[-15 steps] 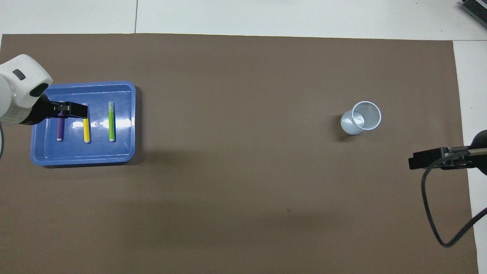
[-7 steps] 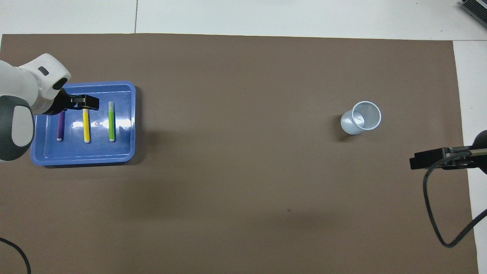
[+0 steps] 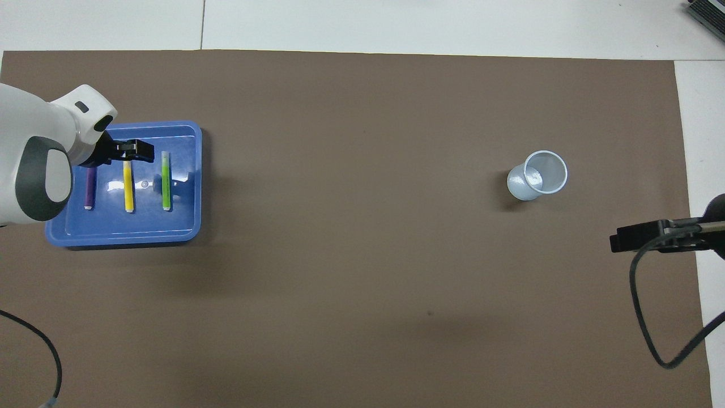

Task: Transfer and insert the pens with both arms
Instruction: 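Lower the left gripper and close it on the green pen, then lift the green pen out of the tray with the left gripper, then hold out the green pen while the right gripper grasps its tip, then open the left gripper and pull back while the right gripper holds the pen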

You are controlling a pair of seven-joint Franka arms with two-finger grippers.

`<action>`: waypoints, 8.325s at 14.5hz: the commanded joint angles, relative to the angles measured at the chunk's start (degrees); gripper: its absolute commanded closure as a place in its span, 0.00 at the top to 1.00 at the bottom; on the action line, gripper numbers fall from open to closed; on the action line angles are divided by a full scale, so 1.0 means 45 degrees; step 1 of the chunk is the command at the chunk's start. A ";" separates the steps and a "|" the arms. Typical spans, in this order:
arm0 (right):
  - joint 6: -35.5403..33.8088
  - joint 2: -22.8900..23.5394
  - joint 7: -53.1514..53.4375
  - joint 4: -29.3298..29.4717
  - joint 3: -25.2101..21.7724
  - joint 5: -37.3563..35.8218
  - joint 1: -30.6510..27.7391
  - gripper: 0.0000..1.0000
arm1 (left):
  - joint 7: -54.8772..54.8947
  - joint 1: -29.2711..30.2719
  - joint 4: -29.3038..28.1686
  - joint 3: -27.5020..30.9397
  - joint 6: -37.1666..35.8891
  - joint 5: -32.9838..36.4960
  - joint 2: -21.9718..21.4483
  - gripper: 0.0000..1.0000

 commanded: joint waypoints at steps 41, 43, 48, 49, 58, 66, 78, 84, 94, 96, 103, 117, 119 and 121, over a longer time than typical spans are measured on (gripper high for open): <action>0.0468 -0.0315 -0.0302 -0.0317 0.0021 -0.0119 -0.0461 1.00 | -0.0249 -0.0179 -0.0245 -0.0026 -0.0567 -0.1839 -0.0255 0.00; 0.0468 -0.0315 -0.0302 -0.0298 0.0059 -0.0119 -0.0462 1.00 | -0.0539 -0.0277 0.0222 -0.0007 -0.0995 -0.2520 -0.0255 0.00; -0.0333 -0.0705 -0.0380 -0.0181 0.0196 0.0037 -0.0326 1.00 | -0.4772 -0.0510 0.0420 -0.0104 -0.1914 -0.2934 -0.0450 0.00; -0.0314 -0.0725 -0.0361 -0.0006 0.0158 0.0056 -0.0345 1.00 | -0.5728 -0.0647 0.0420 -0.0104 -0.2089 -0.2934 -0.0508 0.00; 0.2416 -0.1196 -0.2700 -0.2053 0.0040 0.2006 -0.0636 1.00 | -1.1163 -0.1390 0.0264 -0.0104 -0.2111 -0.5451 -0.0743 0.00; 0.7624 0.1069 0.1349 -0.2990 0.0197 0.4780 0.1641 1.00 | -1.3957 -0.2717 -0.0029 -0.0085 -0.0414 -0.7696 -0.0724 0.00; 1.3574 0.4802 0.2343 -0.2486 0.0216 0.7400 0.5241 1.00 | -1.6011 -0.4592 -0.0459 -0.0104 0.1346 -1.0004 -0.0724 0.00; 1.2304 0.4939 0.0500 -0.1509 0.0216 0.7146 0.5280 0.97 | -1.5991 -0.5080 -0.0537 -0.0143 0.1190 -0.9985 -0.0743 0.00; 1.3006 0.5582 0.0128 -0.1294 0.0216 0.7010 0.5455 0.59 | -1.5972 -0.5102 -0.0342 -0.0376 0.0331 -1.0707 -0.0919 0.00; 1.3221 0.5681 0.0128 -0.1294 0.0216 0.7010 0.5475 0.58 | -1.5972 -0.5121 -0.0380 -0.0417 0.0389 -1.0746 -0.0919 0.00; 1.3222 0.5739 0.0167 -0.1274 0.0216 0.7049 0.5475 0.46 | -1.5972 -0.5121 -0.0439 -0.0475 0.0448 -1.0766 -0.0958 0.00; 1.3241 0.5739 0.0167 -0.1235 0.0216 0.7107 0.5495 0.06 | -1.6011 -0.5141 -0.0459 -0.0456 0.0526 -1.0766 -0.0958 0.00; 1.3241 0.5739 0.0167 -0.1235 0.0216 0.7107 0.5495 0.00 | -1.6050 -0.5160 -0.0439 -0.0456 0.0545 -1.0786 -0.0958 0.00; 1.3241 0.5739 0.0167 -0.1235 0.0236 0.7127 0.5495 0.00 | -1.6050 -0.5141 -0.0420 -0.0456 0.0507 -1.0766 -0.0958 0.16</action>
